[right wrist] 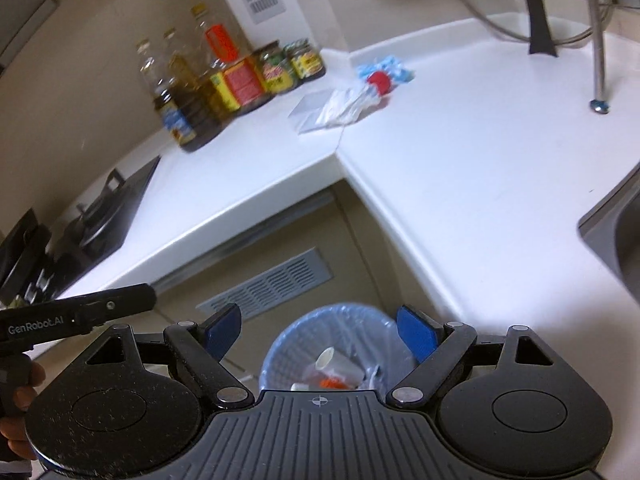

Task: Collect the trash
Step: 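Move both tools back up to the counter litter, then grasp the red plastic cup with the right tool while the left tool approaches the clear container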

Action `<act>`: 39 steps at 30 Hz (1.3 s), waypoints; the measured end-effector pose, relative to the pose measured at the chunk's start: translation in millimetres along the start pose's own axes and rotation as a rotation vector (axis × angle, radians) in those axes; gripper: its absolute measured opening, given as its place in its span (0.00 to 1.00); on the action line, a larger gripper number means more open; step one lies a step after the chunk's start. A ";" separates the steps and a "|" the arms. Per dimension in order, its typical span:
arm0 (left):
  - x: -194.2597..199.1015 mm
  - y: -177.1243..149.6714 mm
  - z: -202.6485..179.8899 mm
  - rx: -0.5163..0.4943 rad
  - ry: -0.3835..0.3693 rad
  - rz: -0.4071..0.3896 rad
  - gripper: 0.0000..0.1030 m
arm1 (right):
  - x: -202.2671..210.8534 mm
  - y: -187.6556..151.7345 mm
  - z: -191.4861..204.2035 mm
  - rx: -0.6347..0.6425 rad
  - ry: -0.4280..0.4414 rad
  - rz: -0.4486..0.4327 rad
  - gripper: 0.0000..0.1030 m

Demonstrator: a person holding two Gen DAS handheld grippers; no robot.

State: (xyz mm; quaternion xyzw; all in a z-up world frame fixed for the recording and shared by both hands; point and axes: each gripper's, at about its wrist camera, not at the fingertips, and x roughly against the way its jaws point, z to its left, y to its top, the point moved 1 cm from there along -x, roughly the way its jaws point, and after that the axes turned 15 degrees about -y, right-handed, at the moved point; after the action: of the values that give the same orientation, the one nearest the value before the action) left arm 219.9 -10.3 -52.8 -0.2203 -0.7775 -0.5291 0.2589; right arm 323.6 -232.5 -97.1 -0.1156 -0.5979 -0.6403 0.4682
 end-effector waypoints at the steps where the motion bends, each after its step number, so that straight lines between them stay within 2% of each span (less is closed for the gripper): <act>1: 0.9 3.9 0.5 -0.005 -0.002 -0.004 0.64 | 0.6 3.2 -1.8 -0.008 -0.007 -0.007 0.82; 7: -12.2 29.7 8.0 -0.038 -0.023 -0.019 0.64 | -3.2 27.1 -9.0 -0.046 -0.068 -0.059 0.82; 14: -47.2 75.9 26.9 -0.091 -0.059 -0.023 0.64 | -29.0 71.7 -9.9 -0.098 -0.150 -0.112 0.82; 21: -100.9 133.6 39.0 -0.156 -0.098 -0.014 0.66 | -64.3 118.1 -9.8 -0.160 -0.214 -0.149 0.82; 28: -165.0 182.7 42.9 -0.185 -0.152 0.019 0.70 | -91.5 146.9 -12.3 -0.190 -0.266 -0.172 0.82; 32: -201.8 202.7 44.0 -0.189 -0.177 0.049 0.70 | -104.9 159.2 -13.4 -0.192 -0.285 -0.189 0.82; 39: -256.3 222.0 45.3 -0.184 -0.196 0.122 0.73 | -128.3 179.5 -18.1 -0.211 -0.305 -0.196 0.75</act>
State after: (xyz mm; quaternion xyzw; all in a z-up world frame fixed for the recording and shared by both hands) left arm 546.1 90.7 -72.3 -0.3405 -0.7324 -0.5573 0.1924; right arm 532.1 -161.6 -74.5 -0.2008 -0.6000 -0.7169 0.2929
